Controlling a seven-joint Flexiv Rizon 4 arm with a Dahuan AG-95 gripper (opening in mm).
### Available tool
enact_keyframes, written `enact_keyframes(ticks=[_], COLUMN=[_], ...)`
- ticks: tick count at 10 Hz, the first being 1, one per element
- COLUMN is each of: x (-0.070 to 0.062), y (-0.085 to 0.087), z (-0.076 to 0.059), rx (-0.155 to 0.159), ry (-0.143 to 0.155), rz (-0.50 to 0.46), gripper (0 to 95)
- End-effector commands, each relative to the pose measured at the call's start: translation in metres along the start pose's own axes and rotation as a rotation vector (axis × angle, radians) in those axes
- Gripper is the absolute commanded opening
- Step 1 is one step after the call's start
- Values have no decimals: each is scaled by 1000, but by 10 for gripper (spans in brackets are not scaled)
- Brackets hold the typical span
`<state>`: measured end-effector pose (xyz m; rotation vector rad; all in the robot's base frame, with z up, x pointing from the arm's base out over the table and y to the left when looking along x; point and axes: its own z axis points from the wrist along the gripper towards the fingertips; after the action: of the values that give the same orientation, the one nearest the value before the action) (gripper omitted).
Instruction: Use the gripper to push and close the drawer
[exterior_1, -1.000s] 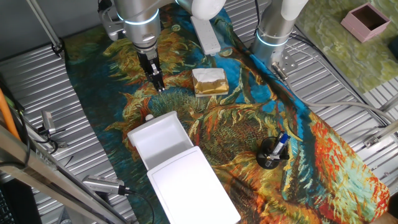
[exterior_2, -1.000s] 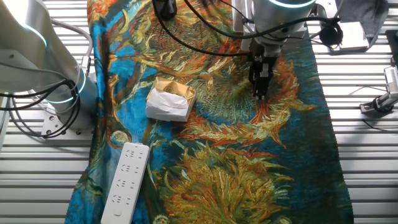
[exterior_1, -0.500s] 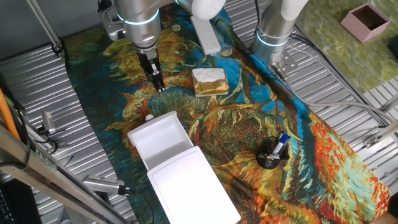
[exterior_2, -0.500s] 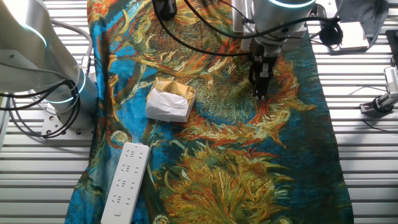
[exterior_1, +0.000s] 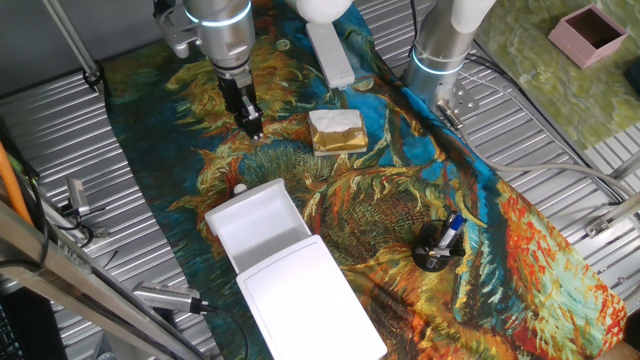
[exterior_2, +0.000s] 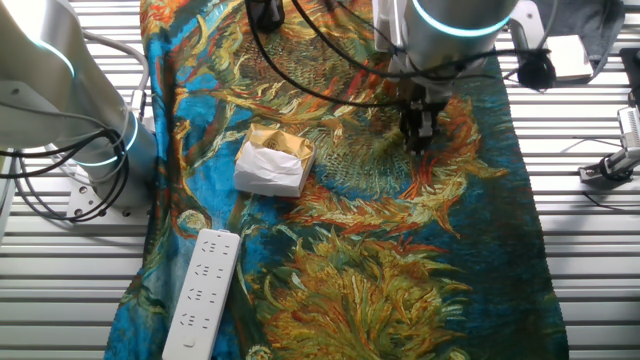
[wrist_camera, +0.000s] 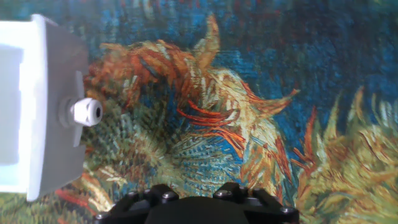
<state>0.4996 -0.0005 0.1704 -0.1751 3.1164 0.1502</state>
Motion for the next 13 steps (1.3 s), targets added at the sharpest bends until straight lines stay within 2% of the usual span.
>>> enact_keyframes(ticks=[1, 6, 10, 13], x=[0, 0, 7, 6], y=[0, 0, 1, 1], z=[0, 1, 3, 2], rx=[-1, 1, 6, 6], ry=[1, 1, 2, 3], rz=[0, -27, -113, -159], gripper=[0, 0, 0, 0])
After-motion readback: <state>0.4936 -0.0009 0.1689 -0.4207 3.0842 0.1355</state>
